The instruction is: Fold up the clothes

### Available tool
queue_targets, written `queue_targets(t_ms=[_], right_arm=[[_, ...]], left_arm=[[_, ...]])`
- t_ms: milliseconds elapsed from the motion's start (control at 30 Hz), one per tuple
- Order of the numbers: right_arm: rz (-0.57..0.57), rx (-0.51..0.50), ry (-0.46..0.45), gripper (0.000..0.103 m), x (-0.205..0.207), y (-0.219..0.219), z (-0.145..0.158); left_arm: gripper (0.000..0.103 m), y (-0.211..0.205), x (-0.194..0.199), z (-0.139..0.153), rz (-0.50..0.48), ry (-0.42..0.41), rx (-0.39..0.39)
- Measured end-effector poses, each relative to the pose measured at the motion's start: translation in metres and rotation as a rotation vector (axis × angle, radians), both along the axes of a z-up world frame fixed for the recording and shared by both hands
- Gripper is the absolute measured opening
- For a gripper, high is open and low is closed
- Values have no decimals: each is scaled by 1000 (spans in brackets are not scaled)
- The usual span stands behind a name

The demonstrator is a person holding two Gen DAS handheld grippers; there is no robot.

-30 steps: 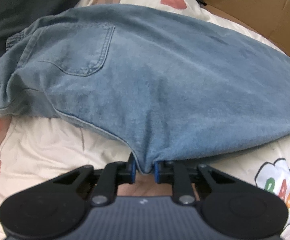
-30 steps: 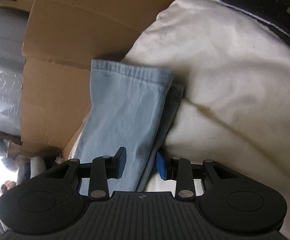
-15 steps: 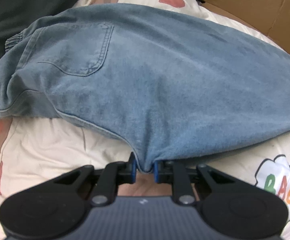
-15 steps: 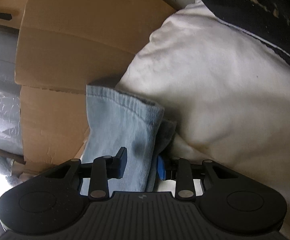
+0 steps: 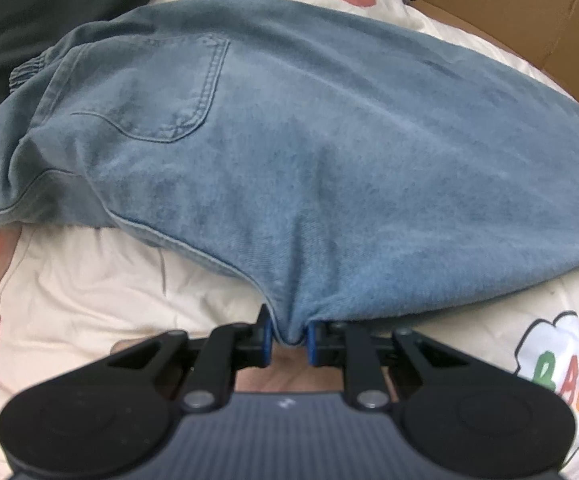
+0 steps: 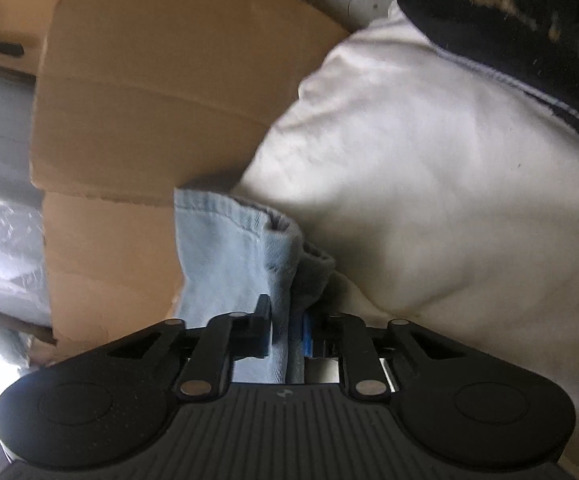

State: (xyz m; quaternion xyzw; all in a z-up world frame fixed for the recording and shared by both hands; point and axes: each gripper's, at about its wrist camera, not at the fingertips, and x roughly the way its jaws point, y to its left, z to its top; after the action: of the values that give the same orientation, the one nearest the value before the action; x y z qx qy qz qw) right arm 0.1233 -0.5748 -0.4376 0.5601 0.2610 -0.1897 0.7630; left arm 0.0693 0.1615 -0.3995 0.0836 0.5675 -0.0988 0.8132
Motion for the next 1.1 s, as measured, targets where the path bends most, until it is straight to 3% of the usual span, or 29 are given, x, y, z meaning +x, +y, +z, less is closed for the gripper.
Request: queue_targets(t_ms=[67,300,400,567,833,1100], right_arm=[[1,-3,9,24,2,-1,-2],[-23,-26,21,24,7,-2,0],[-47,-39,22,11,6,-2,5],[-39,-60,25,8,7,-1,19],[-23,-41,97,8,6,-2,55],[16,-32,165,7,8,3,94]], left_arm=[[17,1,0,-1,6,3,-3],[17,10,1,-1,96,23,-60],[16,12,2,5,105,20,-69],[15,12,6,23,121,0,-81],[15,16,38,62,119,3,-96],[14,6,86,95,22,22,-16]])
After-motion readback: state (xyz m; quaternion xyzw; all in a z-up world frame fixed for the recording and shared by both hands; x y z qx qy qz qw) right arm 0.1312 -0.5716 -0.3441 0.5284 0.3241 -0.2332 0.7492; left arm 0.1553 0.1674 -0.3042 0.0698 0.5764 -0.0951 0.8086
